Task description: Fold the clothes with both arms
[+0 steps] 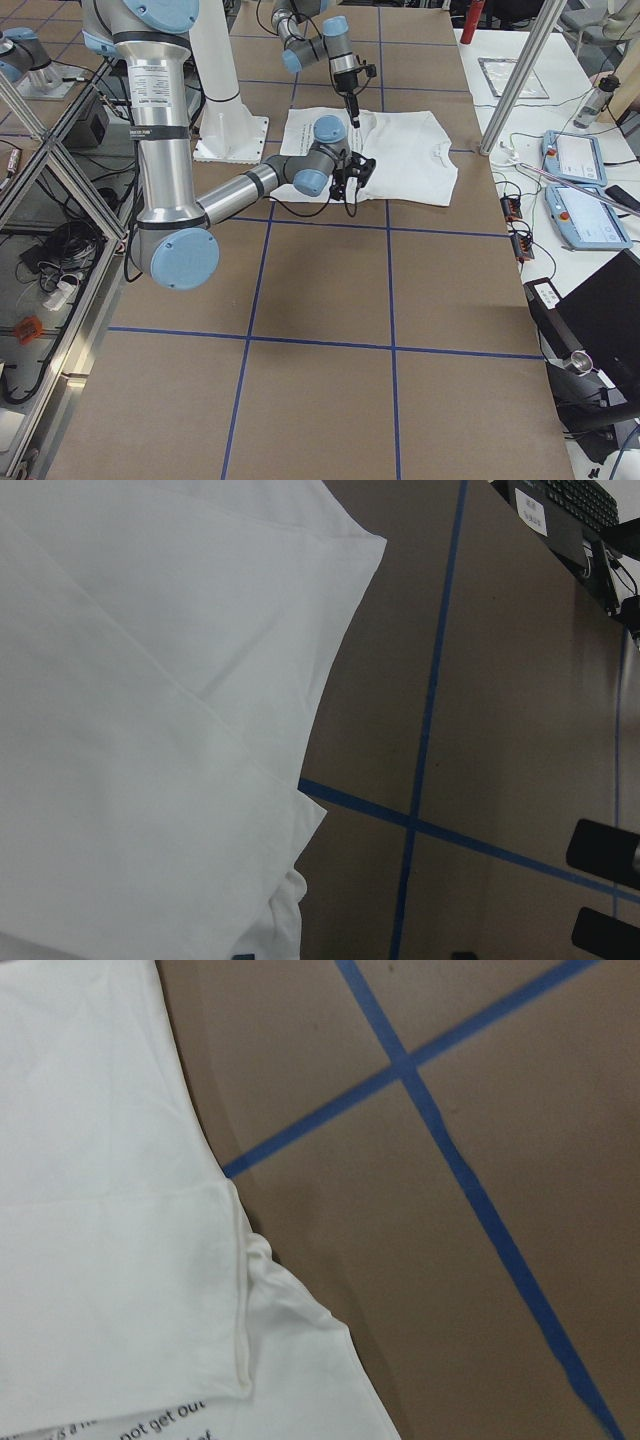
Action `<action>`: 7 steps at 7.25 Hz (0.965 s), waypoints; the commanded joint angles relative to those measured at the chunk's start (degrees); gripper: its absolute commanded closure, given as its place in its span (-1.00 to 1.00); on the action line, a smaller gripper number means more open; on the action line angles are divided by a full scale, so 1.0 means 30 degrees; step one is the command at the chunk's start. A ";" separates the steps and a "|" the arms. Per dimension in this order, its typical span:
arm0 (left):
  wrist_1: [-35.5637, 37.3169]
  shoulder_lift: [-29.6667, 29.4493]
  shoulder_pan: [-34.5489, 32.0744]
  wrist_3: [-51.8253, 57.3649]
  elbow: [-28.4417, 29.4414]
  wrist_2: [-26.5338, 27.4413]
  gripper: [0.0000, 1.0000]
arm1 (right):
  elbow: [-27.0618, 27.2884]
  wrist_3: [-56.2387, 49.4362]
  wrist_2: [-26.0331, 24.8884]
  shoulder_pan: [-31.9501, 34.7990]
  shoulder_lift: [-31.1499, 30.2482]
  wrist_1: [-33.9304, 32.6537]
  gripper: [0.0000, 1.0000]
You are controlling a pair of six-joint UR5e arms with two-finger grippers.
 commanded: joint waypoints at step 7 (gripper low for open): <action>0.2036 0.3991 -0.0392 0.2178 -0.4928 0.0284 -0.46 | 0.4267 0.8813 -0.7612 -1.0364 -0.1171 -0.7488 -0.72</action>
